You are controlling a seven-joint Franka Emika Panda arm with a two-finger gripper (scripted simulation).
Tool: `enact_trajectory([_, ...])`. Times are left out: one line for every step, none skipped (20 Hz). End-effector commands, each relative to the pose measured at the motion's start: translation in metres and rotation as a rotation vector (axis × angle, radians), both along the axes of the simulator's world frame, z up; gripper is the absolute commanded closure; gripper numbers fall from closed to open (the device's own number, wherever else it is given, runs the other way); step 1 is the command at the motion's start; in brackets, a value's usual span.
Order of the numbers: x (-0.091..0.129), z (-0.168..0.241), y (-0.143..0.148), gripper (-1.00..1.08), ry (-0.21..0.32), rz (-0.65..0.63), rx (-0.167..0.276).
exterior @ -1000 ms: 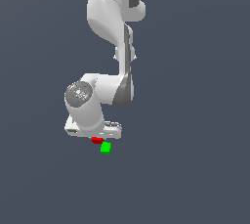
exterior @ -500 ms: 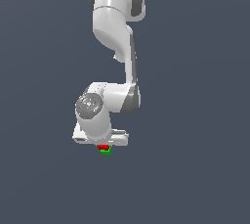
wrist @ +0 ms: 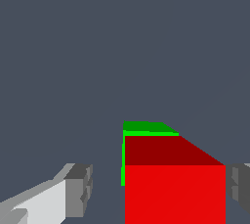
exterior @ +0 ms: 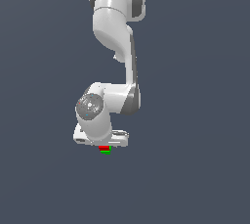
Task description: Stack the red cube on top of the green cube.
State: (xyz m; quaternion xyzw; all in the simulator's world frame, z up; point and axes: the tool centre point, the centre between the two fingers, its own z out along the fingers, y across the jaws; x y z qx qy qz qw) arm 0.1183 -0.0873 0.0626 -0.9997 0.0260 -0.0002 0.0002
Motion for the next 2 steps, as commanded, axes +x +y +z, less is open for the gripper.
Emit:
enact_trajectory([0.0001, 0.0000, 0.0000, -0.92, 0.000, 0.000, 0.000])
enact_trajectory([0.0001, 0.0000, 0.0000, -0.92, 0.000, 0.000, 0.000])
